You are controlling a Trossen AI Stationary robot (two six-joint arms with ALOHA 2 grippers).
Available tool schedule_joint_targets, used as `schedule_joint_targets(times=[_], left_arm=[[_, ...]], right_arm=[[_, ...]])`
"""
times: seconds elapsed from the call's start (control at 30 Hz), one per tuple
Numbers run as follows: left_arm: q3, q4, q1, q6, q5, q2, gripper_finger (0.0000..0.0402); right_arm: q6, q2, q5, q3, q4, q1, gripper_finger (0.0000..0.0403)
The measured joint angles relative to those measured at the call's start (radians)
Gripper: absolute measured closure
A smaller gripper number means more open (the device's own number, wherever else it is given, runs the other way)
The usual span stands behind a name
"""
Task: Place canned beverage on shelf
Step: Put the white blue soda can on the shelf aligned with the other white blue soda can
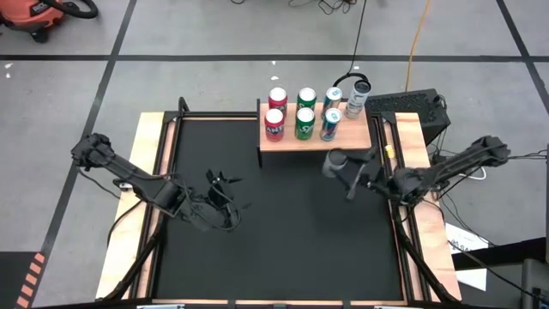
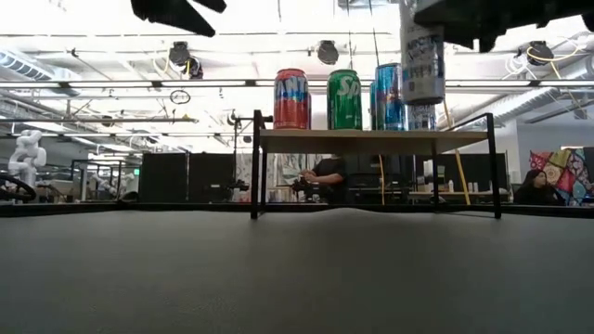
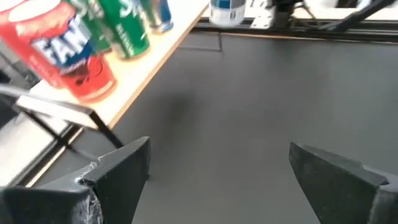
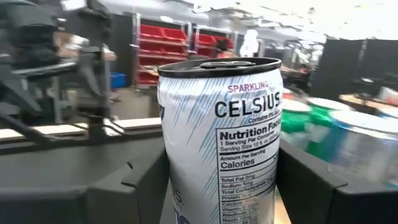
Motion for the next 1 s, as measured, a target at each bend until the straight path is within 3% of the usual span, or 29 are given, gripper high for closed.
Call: schedule_joint_targets(times=[0.27, 0.5, 0.63, 0.87, 1.0], left_arm=[[-0.087, 0.131, 0.022, -0.02, -0.023, 0.0, 0.002], [-0.115, 0.163, 0.047, -0.009, -0.024, 0.0, 0.002], [-0.115, 0.234, 0.077, 0.051, -0.008, 0.0, 0.002], [-0.115, 0.336, 0.148, 0.144, 0.066, 0.0, 0.002], [-0.115, 0.335, 0.174, 0.156, 0.091, 0.0, 0.002]], right_arm=[[-0.062, -0.316, 0.076, -0.026, -0.221, -0.131, 0.0168], [-0.073, -0.525, -0.002, -0.058, -0.281, -0.289, 0.0168], [-0.041, -0.537, -0.009, -0.059, -0.325, -0.367, 0.0168], [0.041, -0.415, -0.018, -0.06, -0.298, -0.492, 0.0167], [0.054, -0.349, -0.093, -0.059, -0.256, -0.567, 0.0167]])
